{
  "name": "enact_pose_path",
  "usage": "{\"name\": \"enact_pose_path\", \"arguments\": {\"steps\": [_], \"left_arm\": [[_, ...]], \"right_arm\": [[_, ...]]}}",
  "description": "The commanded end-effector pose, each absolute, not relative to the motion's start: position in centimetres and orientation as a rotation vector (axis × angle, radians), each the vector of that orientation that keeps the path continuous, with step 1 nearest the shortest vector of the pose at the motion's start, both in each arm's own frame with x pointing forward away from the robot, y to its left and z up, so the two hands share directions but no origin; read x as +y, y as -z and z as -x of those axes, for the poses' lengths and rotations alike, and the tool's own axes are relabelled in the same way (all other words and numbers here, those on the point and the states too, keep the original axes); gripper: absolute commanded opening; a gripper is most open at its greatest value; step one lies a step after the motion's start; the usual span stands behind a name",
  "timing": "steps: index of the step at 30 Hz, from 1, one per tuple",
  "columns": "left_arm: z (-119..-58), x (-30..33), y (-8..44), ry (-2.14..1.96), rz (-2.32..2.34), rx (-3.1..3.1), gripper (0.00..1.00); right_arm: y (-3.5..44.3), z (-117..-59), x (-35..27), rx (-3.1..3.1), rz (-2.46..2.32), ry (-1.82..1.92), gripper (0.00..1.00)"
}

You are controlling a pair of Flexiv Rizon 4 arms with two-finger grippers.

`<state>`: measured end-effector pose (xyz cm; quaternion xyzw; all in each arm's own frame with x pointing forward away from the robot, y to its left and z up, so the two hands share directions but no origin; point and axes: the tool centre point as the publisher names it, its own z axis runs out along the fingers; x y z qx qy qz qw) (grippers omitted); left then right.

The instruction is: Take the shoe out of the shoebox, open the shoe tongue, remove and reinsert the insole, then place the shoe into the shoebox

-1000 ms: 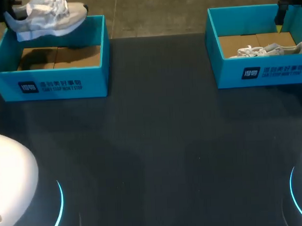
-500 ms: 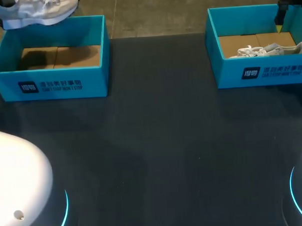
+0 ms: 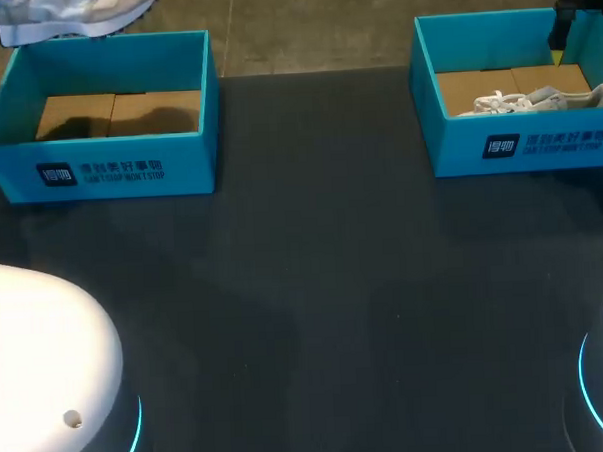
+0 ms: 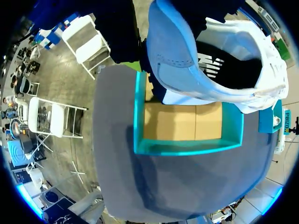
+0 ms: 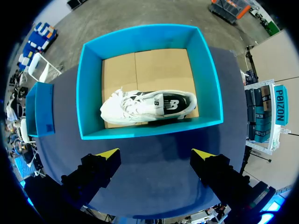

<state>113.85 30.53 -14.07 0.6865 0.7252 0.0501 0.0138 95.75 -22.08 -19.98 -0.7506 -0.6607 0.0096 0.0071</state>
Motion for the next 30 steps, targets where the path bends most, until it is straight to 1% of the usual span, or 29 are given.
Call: {"name": "enact_pose_path", "arguments": {"steps": [1, 9, 30], "left_arm": [[-108.3, 28.9, 11.6, -0.253, -2.089, 2.225, 0.0], [-102.1, 26.0, 10.4, -0.253, -2.082, 2.194, 0.0], [-88.5, 17.6, 12.2, -0.234, -2.196, 2.096, 0.0]], "right_arm": [[20.0, -95.6, -22.0, -2.066, 2.351, -0.028, 1.0], [20.0, -95.6, -22.0, -2.066, 2.351, -0.028, 1.0], [20.0, -95.6, -22.0, -2.066, 2.351, -0.028, 1.0]]}}
